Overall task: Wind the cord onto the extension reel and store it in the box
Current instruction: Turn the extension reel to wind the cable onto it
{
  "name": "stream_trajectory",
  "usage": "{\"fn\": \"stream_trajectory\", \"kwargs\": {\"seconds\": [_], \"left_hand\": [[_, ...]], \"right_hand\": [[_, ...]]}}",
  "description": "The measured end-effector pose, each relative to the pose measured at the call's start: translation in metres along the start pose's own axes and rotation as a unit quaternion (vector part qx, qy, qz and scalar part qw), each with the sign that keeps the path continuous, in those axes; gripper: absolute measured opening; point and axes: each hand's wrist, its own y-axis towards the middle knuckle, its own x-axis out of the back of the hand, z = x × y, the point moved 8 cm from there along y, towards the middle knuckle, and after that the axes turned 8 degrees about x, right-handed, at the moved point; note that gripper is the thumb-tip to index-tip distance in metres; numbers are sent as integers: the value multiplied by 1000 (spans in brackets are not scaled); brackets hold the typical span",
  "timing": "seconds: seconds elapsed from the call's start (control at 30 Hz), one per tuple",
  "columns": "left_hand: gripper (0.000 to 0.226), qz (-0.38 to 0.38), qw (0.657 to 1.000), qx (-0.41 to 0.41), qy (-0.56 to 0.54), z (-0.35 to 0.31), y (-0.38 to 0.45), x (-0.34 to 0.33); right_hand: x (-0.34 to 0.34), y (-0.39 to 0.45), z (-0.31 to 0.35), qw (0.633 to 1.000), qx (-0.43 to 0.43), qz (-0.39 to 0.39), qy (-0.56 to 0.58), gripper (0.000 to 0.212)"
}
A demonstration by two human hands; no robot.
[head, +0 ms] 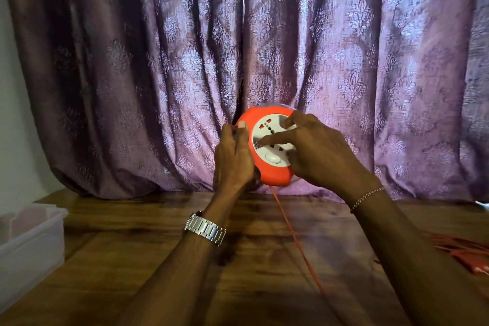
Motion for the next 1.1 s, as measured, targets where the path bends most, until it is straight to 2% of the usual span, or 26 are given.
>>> {"fn": "stream_trajectory", "kwargs": {"seconds": [0.23, 0.33, 0.43, 0.5, 0.53, 0.6, 0.67, 0.8, 1.1], "left_hand": [[39, 3, 1000, -14, 19, -6, -3, -1], [40, 6, 1000, -14, 15, -8, -4, -1], [35, 4, 1000, -2, -4, -7, -4, 0], [36, 4, 1000, -3, -1, -6, -3, 1], [36, 5, 1000, -5, 2, -6, -2, 1], [34, 7, 1000, -7, -10, -5, -2, 2], [35, 7, 1000, -8, -11, -4, -2, 2], [32, 5, 1000, 9, -24, -3, -1, 3], [35, 11, 1000, -15, 3, -10, -6, 0]], "right_hand": [[4, -8, -15, 980, -166, -102, -28, 65], [4, -9, -19, 969, -211, -124, -31, 69], [9, -7, -17, 977, -179, -109, -49, 59], [13, -1, -13, 988, -115, -106, -8, 33], [12, 2, -10, 993, -74, -86, 16, 27], [3, 6, -4, 999, -2, -10, 51, 47], [-4, 4, 0, 997, 16, 40, 58, 59], [-4, 5, 5, 998, 22, 42, 33, 65], [9, -1, 3, 1000, -7, -9, -28, 54]]}}
